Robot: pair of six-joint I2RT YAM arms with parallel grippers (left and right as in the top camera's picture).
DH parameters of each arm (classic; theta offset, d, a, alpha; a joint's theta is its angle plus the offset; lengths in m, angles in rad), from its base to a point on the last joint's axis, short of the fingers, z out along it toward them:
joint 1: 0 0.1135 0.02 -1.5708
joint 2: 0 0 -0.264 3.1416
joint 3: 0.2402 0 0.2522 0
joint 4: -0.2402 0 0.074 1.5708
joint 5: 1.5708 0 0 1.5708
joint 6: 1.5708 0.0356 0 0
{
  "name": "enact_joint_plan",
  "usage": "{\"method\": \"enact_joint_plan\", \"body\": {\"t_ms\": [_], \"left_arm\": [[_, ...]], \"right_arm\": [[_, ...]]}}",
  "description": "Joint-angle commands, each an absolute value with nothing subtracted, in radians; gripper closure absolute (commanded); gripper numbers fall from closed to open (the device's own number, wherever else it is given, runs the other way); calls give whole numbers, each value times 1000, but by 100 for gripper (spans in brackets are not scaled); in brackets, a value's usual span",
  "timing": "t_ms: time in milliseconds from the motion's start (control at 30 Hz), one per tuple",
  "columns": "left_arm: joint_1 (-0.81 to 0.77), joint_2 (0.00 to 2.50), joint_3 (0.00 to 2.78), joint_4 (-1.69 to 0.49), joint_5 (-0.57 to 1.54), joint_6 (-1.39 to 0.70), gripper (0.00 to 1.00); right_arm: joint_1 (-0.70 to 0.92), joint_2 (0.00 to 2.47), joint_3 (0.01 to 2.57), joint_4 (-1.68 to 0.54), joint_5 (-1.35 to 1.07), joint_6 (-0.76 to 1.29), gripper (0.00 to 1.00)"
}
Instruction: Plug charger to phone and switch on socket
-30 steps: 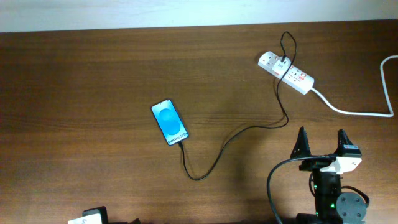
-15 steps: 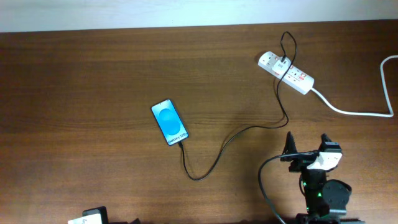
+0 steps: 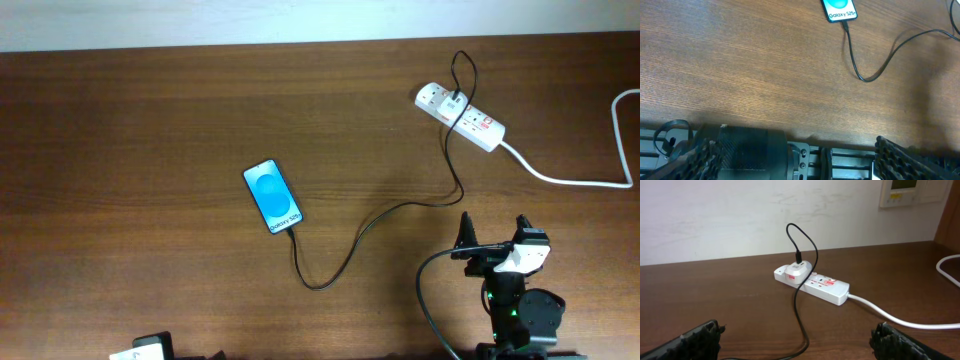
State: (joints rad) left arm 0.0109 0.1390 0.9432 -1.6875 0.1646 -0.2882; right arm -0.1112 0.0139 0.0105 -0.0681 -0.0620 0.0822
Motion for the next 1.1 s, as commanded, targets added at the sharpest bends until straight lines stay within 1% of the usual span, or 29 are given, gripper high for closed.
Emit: {"method": "enact_joint_plan", "body": {"t_ms": [0,67,100,200,267,367,467,533,600,633,700,900,1067], "left_arm": [[16,136,944,-1688,158,-298,1],[16,136,944,-1680,152,-298,1],[16,133,943,-1628,167,-302,1],[-15,131,899,-1378,166,-301,1],[-37,127,803,-1176,125,-301,1],[-51,76,543,-747,115,-297,1],[-52,4,321,-429,115,-270,1],[-52,6,235,-307,115,-236,1],[-52,6,124,-163,114,-126,1],[-52,6,81,-114,113,-78,1],[-52,6,31,-78,107,-52,1],[-52,5,8,-78,-53,-47,1],[-52,5,8,-75,-67,-4,1]], "right_arm": [[-106,4,6,-72,-68,85,2],[-106,4,6,-73,-68,85,2],[-106,4,6,-73,-68,85,2],[-106,4,6,-73,-68,85,2],[-106,4,6,-73,-68,85,1],[-106,4,6,-73,-68,85,2],[-106,4,6,-73,-68,85,2],[-106,4,6,-73,-68,85,2],[-106,4,6,-73,-68,85,2],[-106,4,6,-73,-68,85,2],[-106,4,6,-73,-68,85,2],[-106,4,6,-73,-68,85,2],[-106,4,6,-73,-68,85,2]]}}
